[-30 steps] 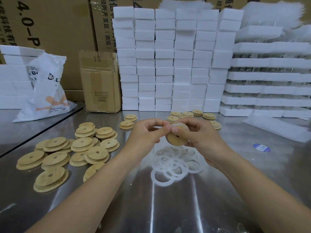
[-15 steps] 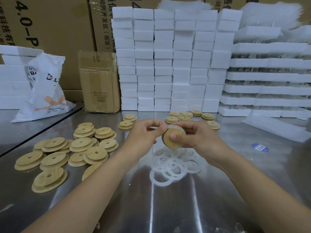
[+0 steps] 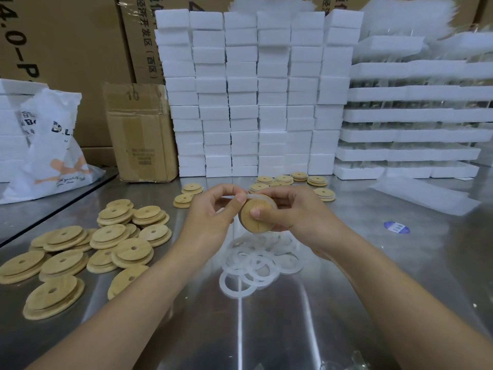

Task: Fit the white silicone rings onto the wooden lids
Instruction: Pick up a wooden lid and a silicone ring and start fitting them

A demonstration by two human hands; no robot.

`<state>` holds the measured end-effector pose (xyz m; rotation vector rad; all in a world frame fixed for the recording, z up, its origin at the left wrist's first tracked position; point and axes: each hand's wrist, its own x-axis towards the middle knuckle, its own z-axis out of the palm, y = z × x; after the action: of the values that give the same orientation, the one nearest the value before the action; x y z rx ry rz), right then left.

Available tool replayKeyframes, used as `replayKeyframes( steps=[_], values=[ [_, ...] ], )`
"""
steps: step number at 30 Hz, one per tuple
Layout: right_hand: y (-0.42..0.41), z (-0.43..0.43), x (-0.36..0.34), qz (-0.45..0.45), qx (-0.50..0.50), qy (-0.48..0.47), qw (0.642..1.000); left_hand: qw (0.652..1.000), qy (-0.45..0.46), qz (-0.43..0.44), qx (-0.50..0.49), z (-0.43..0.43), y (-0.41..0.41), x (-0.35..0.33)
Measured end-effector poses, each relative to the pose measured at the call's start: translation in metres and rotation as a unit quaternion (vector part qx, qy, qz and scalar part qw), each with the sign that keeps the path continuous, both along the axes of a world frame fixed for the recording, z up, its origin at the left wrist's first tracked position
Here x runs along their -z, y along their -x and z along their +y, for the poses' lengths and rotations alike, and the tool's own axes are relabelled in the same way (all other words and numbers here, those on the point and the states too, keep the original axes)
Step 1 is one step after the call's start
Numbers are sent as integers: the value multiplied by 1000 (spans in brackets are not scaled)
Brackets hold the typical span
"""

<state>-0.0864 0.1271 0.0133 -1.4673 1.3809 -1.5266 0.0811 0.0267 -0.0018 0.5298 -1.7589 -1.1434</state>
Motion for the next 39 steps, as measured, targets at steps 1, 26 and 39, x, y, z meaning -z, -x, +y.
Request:
replayKeyframes(
  steps=[1, 26, 39],
  values=[
    [0, 0, 0, -3, 4, 6, 1000, 1000, -1, -6, 2, -1, 0, 0],
    [4, -6, 8, -58, 75, 76, 993, 1000, 15, -12, 2, -5, -3, 4],
    [-5, -19, 24, 16, 134, 133, 982, 997, -25, 25, -63, 0, 5, 15]
  ],
)
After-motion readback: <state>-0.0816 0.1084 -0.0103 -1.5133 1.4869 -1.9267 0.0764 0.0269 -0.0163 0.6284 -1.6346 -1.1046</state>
